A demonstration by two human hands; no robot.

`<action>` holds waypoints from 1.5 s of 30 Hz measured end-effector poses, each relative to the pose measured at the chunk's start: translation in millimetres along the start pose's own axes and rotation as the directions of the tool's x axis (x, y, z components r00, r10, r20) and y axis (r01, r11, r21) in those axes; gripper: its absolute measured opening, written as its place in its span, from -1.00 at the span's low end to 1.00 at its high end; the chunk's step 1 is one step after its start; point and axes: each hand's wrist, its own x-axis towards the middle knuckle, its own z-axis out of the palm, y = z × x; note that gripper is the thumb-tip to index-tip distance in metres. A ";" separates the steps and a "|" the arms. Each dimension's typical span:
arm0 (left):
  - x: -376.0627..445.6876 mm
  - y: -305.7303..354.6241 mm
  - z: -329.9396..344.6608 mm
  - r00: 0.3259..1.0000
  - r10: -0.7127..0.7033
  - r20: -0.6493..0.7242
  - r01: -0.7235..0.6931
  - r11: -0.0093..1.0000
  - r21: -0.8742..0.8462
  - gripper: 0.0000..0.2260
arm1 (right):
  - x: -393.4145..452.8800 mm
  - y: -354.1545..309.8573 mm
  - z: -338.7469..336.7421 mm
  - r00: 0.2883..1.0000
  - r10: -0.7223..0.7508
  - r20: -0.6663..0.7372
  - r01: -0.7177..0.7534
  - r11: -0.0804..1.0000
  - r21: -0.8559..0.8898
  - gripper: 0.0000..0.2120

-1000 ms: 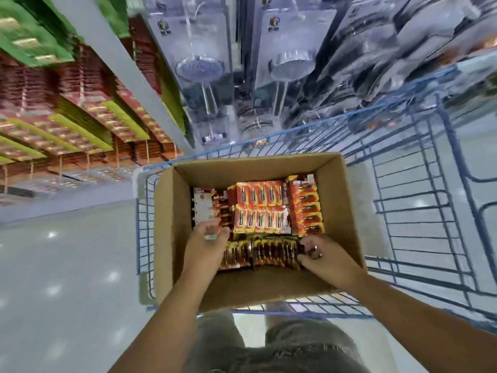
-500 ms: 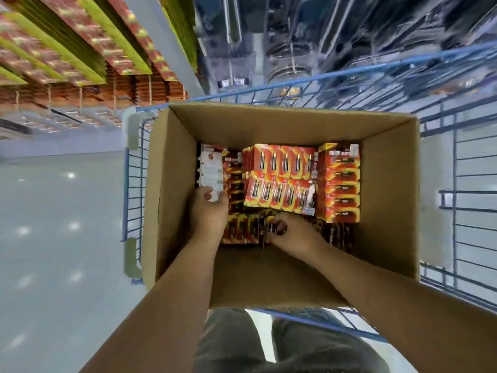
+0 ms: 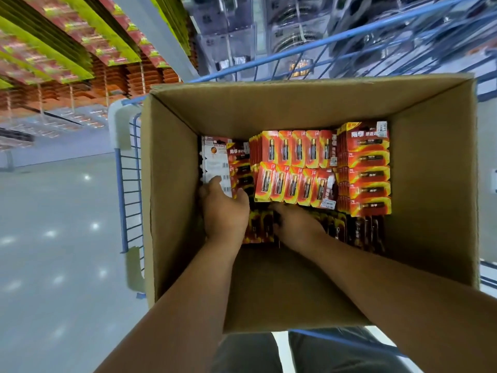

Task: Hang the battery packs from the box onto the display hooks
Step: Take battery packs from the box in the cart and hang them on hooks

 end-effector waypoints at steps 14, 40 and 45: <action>41.2 5.7 26.4 0.940 -0.256 0.227 0.313 0.911 -0.267 -0.88 | 2.9 3.8 -7.7 0.976 -0.213 0.052 0.218 0.924 -0.314 -0.62; 49.4 8.3 26.7 1.000 -0.021 0.008 0.020 1.000 0.021 -0.70 | -59.6 -19.1 -67.7 0.911 -0.216 -0.352 0.341 0.874 0.347 -0.92; 15.3 12.6 -2.9 0.997 0.075 -0.029 -0.078 0.991 -0.111 -0.85 | -29.9 -31.8 -88.1 0.883 0.384 -0.272 0.001 0.576 0.817 -0.82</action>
